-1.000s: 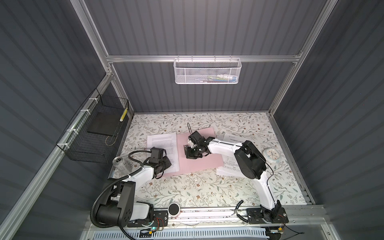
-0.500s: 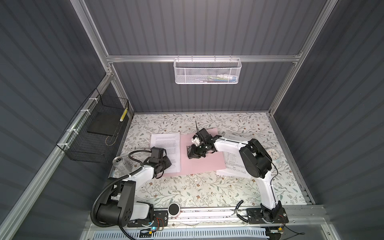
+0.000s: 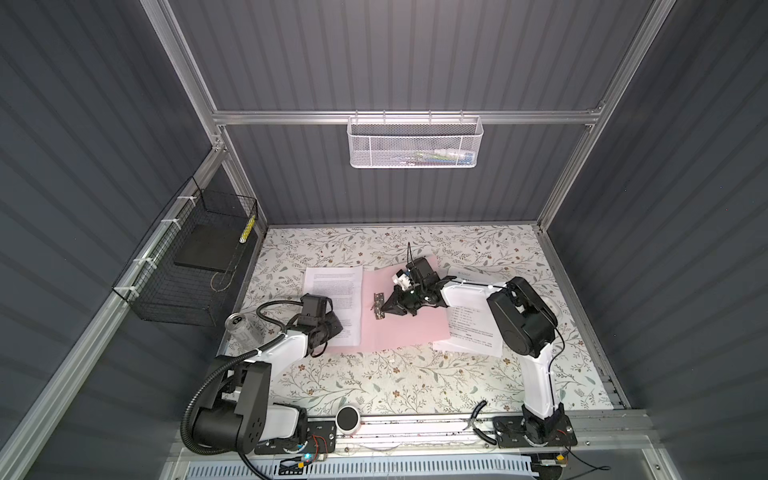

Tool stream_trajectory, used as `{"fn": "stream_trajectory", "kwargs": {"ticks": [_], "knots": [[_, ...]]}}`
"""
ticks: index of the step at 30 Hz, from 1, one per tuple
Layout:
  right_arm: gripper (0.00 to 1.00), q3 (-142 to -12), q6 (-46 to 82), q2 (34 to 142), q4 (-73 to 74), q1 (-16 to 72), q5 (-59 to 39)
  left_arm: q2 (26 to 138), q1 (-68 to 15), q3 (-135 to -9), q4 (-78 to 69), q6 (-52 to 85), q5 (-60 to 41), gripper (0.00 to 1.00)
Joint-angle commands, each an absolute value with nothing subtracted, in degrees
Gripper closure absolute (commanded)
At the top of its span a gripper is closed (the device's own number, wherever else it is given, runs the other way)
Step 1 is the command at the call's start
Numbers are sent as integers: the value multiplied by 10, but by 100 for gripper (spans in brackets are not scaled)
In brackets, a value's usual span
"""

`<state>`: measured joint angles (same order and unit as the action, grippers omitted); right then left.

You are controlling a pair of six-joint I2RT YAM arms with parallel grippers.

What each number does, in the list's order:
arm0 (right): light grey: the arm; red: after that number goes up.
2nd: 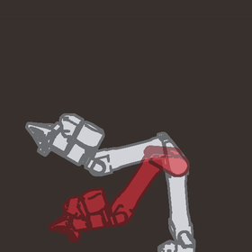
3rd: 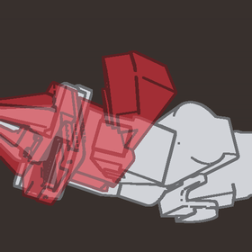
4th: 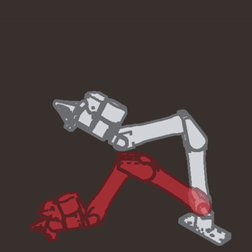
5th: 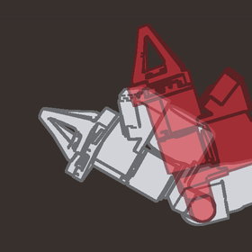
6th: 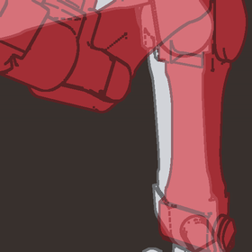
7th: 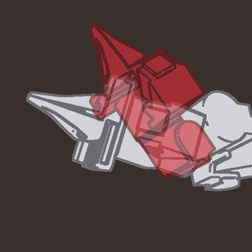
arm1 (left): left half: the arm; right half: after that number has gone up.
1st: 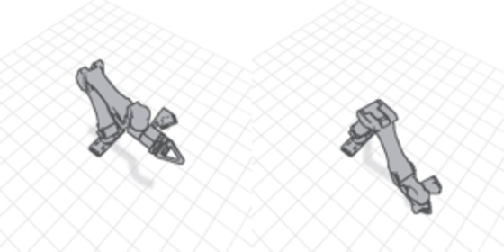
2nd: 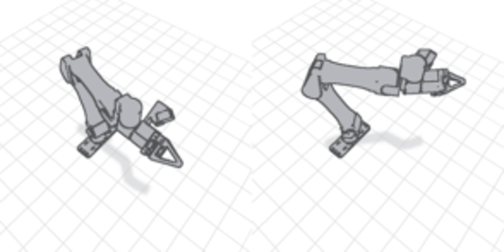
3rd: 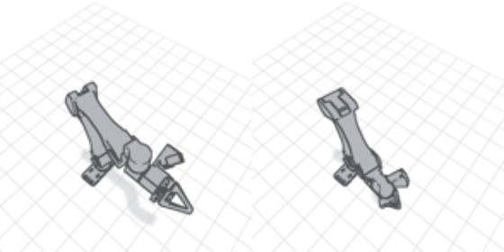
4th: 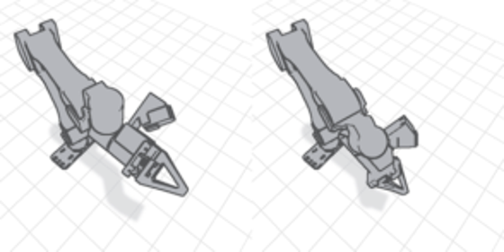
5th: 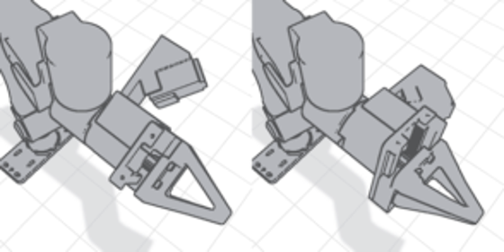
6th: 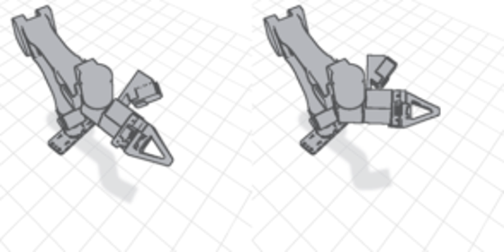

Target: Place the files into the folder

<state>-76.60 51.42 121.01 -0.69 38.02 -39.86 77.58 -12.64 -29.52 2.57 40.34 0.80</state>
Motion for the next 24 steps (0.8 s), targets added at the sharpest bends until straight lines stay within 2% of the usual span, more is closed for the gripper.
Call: {"fn": "stream_trajectory", "kwargs": {"ticks": [1,12,24], "knots": [[95,-787,517,1233,-12,394,-413,778,-124,-280,82,406,23,68],[94,-860,504,1274,-60,411,-415,773,-124,-278,80,405,22,68],[94,-1061,416,1371,-219,382,-387,776,-124,-279,77,402,20,68]]}}
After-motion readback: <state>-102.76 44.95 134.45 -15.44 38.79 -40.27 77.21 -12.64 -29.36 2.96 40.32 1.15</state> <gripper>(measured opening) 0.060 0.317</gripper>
